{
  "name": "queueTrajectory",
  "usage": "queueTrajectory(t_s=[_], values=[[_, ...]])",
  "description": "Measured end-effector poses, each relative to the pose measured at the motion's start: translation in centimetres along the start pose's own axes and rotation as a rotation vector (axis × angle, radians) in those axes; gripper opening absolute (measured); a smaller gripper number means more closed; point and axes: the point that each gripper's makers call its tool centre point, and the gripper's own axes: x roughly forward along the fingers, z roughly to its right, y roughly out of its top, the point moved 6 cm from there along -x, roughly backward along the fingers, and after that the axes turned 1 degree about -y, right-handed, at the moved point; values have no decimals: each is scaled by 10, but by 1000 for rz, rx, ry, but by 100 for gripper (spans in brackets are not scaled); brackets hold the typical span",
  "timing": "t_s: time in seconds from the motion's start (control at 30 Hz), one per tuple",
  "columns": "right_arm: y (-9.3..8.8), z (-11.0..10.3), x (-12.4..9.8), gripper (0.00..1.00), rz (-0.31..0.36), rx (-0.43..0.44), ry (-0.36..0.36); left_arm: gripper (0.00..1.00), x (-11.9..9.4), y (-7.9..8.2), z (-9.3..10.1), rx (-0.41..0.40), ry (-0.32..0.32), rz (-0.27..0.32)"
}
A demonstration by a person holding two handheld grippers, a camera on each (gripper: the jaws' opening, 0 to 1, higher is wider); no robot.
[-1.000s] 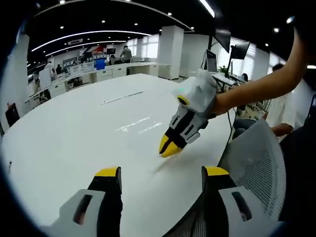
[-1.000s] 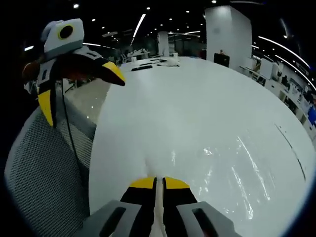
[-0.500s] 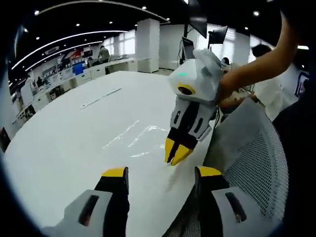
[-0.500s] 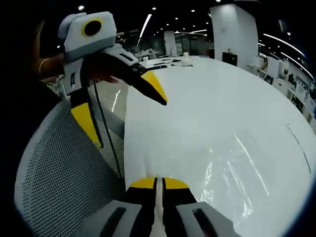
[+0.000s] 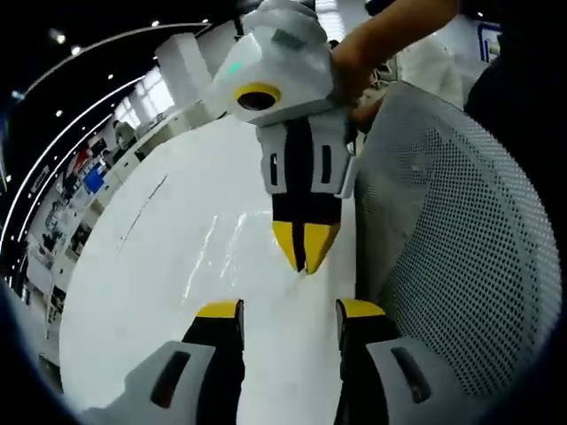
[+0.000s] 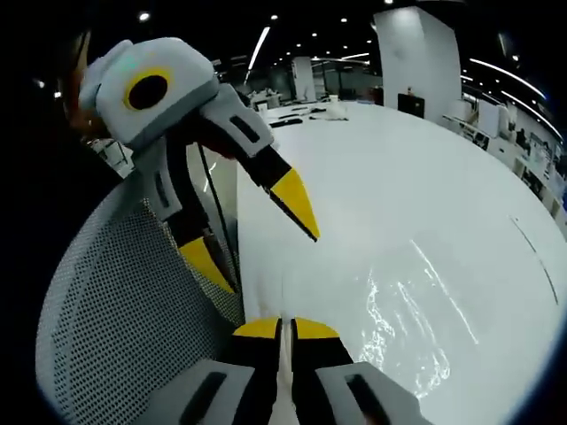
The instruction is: Open the resealable bag by pulling the two sides of the seal apart until the entire bag opening is separated and visibly accessible.
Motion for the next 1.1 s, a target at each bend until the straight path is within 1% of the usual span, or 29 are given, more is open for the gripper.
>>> queueTrajectory(t_s=[0.07,0.2,0.27,0.3,0.33,0.37,0.4,0.47,0.57,0.63,0.7,0.83,1.0,1.1], values=[[-1,-2,0,0,-8,-9,1,39,3,1,3,37,-28,-15],[0,-5,-1,0,-13,-14,3,35,6,3,4,81,-34,-19],[1,-6,-1,0,-14,-20,4,30,6,4,4,97,-44,-23],[2,-8,-1,0,-20,-28,6,26,6,5,4,111,-52,-25],[2,-9,0,0,-25,-36,8,20,6,6,5,132,-65,-26],[2,-9,0,0,-31,-44,8,16,6,7,5,137,-66,-25],[1,-10,0,0,-34,-48,11,16,7,8,6,142,-73,-24],[2,-11,1,0,-32,-49,16,19,8,8,8,151,-87,-33],[4,-12,1,0,-32,-56,17,14,10,7,10,172,-96,-50],[5,-13,0,0,-29,-56,19,14,11,7,12,186,-101,-58],[7,-15,0,0,-29,-63,22,14,10,8,12,212,-94,-57],[10,-18,-1,0,-29,-82,30,3,12,7,14,239,-101,-70],[9,-19,-1,0,-36,-98,21,0,12,5,15,255,-115,-79],[11,-22,0,0,-44,-138,-3,0,12,4,16,276,-115,-78]])
